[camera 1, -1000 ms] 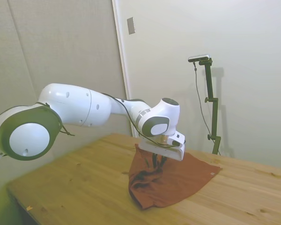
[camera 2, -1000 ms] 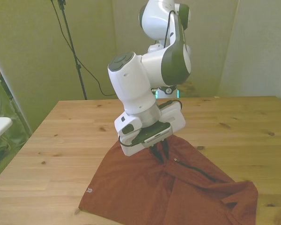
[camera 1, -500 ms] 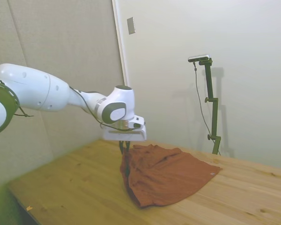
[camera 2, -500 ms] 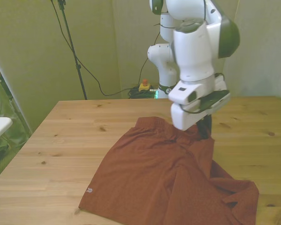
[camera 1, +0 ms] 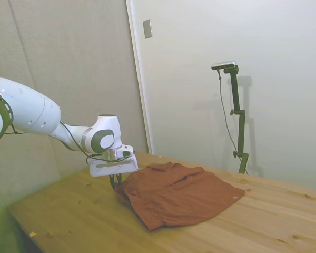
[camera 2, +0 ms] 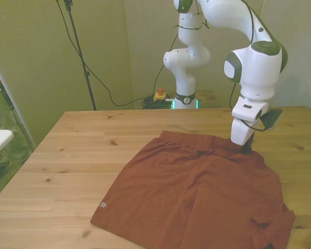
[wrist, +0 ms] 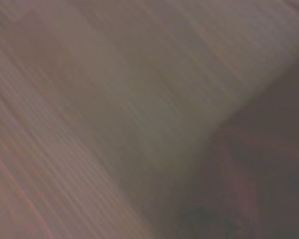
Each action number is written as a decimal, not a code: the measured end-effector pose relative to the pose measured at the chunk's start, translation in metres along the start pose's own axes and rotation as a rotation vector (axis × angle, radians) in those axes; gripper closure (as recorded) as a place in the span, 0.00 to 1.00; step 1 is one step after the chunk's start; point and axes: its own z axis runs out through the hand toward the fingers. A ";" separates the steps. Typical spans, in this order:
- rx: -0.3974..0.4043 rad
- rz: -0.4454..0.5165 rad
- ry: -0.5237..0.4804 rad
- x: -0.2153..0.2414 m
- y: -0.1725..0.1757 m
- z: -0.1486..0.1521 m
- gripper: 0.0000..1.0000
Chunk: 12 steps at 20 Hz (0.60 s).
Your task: Unfold the shorts
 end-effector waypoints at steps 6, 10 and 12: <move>-0.026 -0.013 0.004 0.004 -0.007 0.001 0.00; -0.028 -0.008 0.004 0.004 -0.007 0.001 0.00; -0.028 -0.008 0.004 0.003 -0.008 0.001 0.00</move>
